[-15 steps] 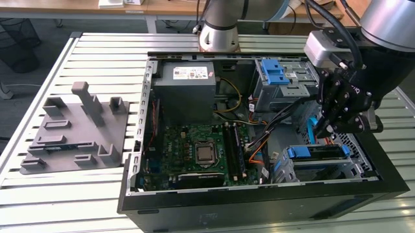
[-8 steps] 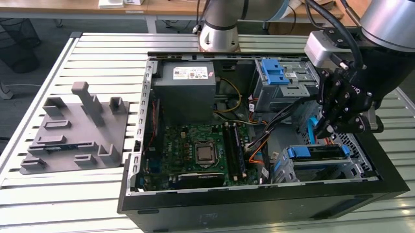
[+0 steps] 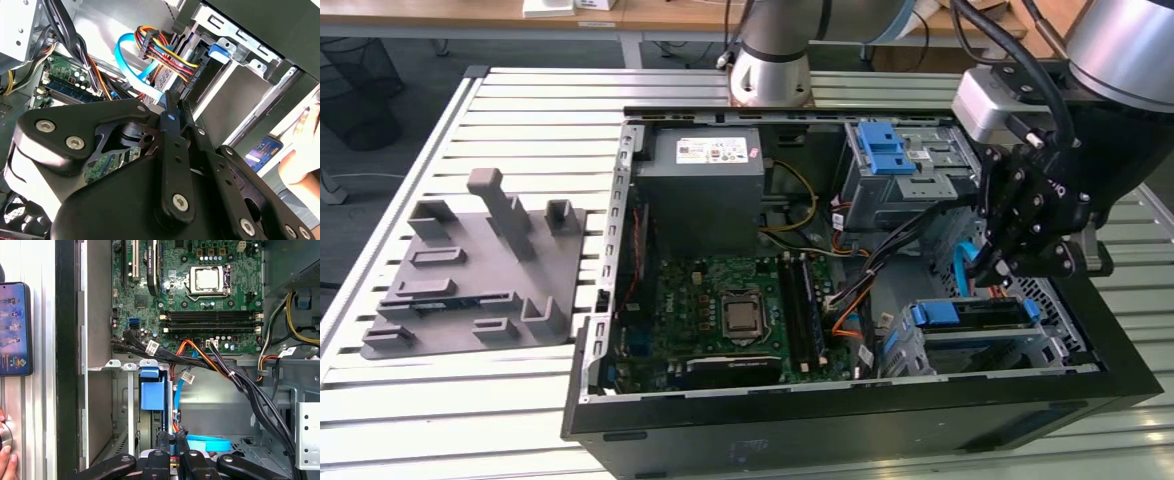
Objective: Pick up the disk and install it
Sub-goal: 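Insert the second disk wire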
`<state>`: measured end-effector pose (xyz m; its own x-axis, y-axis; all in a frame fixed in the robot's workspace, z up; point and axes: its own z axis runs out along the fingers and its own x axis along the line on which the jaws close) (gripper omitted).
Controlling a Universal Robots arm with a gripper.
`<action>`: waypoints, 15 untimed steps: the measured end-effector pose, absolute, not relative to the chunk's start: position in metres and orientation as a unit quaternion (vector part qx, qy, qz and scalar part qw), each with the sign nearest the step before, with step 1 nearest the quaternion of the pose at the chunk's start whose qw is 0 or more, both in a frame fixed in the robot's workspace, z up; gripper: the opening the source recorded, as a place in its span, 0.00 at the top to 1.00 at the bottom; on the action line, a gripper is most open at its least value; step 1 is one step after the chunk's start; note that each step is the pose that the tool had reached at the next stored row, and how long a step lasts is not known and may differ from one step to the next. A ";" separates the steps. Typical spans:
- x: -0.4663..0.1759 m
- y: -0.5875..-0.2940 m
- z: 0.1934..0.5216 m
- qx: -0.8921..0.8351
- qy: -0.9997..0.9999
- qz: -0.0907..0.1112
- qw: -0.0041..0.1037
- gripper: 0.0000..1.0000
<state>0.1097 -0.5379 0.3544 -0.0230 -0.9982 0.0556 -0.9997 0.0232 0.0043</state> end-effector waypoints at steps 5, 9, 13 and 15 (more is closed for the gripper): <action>0.110 -0.542 0.351 0.699 -0.715 0.018 0.021 0.82; 0.110 -0.543 0.350 0.699 -0.715 0.018 0.022 0.82; 0.110 -0.543 0.349 0.698 -0.715 0.018 0.022 0.82; 0.111 -0.543 0.349 0.698 -0.716 0.017 0.022 0.82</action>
